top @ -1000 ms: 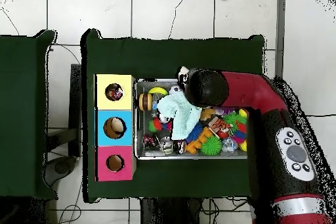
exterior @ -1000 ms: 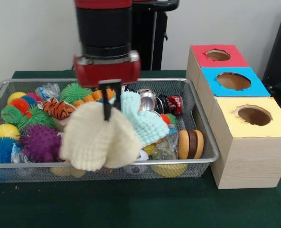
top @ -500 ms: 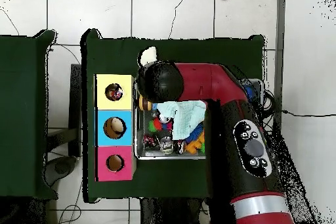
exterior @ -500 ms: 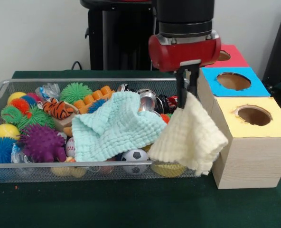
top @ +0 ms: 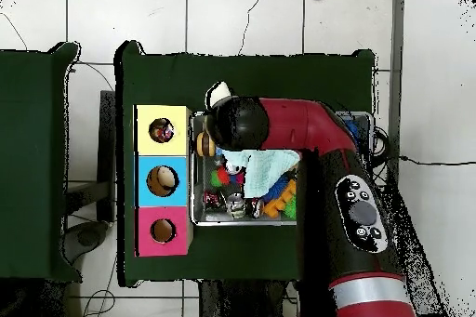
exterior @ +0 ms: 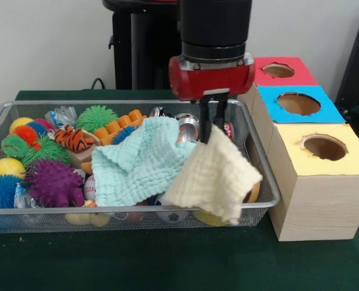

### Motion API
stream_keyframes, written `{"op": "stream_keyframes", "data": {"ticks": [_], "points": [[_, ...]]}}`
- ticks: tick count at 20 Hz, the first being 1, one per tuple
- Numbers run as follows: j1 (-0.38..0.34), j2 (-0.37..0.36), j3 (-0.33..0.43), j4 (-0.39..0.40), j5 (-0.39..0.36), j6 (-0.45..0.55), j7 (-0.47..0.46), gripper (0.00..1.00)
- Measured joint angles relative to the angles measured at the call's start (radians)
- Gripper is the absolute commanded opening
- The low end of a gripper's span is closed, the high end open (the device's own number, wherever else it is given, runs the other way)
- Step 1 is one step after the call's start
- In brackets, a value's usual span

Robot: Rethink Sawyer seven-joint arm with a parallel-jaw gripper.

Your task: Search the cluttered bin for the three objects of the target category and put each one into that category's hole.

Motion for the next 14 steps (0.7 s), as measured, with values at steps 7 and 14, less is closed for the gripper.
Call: {"op": "stream_keyframes", "data": {"ticks": [7, 14], "points": [[-0.016, 0.028, -0.056, 0.000, 0.000, 0.132, 0.000, 0.00], [-0.021, 0.040, -0.092, -0.001, -0.001, 0.347, 0.000, 1.00]]}}
